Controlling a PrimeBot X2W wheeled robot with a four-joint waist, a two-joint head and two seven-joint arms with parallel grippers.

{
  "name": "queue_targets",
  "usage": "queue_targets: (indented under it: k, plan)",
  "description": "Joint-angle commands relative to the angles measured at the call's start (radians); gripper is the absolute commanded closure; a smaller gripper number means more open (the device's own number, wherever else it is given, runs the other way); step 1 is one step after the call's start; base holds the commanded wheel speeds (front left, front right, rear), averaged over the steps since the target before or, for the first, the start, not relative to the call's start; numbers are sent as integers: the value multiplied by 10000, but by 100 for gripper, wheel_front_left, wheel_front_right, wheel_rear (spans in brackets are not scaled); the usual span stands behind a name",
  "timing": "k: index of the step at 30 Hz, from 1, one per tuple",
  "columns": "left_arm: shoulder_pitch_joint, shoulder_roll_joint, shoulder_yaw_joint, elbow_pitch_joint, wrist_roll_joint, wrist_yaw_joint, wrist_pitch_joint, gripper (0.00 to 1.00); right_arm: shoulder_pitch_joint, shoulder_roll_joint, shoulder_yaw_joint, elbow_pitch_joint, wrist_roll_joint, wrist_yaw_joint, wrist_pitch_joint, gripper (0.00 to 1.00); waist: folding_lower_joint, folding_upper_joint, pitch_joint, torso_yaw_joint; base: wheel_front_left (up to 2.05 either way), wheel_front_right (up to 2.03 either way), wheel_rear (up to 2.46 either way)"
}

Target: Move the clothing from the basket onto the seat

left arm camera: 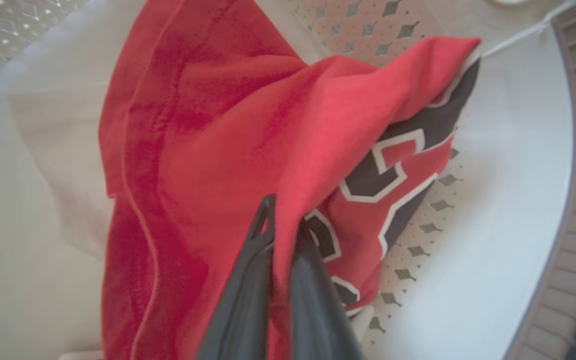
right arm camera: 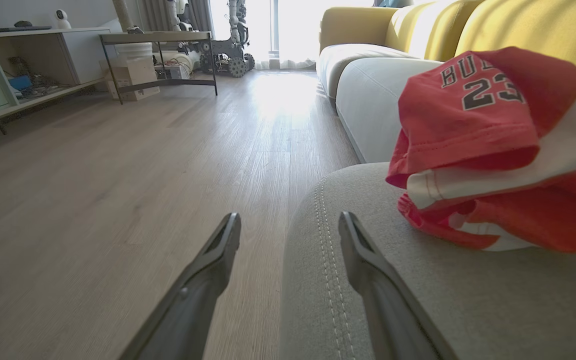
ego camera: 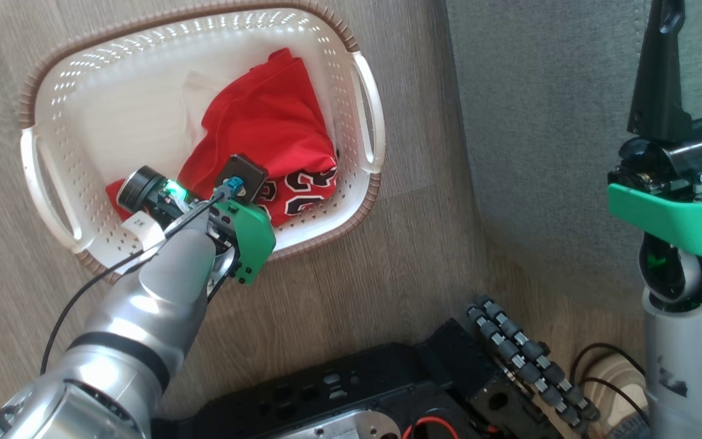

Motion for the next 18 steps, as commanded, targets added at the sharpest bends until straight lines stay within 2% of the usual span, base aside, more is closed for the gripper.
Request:
queue_targets:
  k: [1,8,17,18]
  plan:
    - [228,44,99,-99,-83,30,-156,100,162,7,81,-288,72,-4,-61,0,-1,0,-71,31,0,0,0]
    - [448,44,40,-466,-525,-96,-790,100,60,7,103,231,164,-4,-61,0,-1,0,-889,185,0,0,0]
    - [803,44,-99,-1114,-1094,-320,-1232,100,198,7,228,1344,139,-4,-61,0,-1,0,-2630,337,0,0,0]
    - [844,43,-174,-1322,-1154,-337,-1322,100,314,7,267,1654,100,-4,-61,0,-1,0,-3142,390,0,0,0]
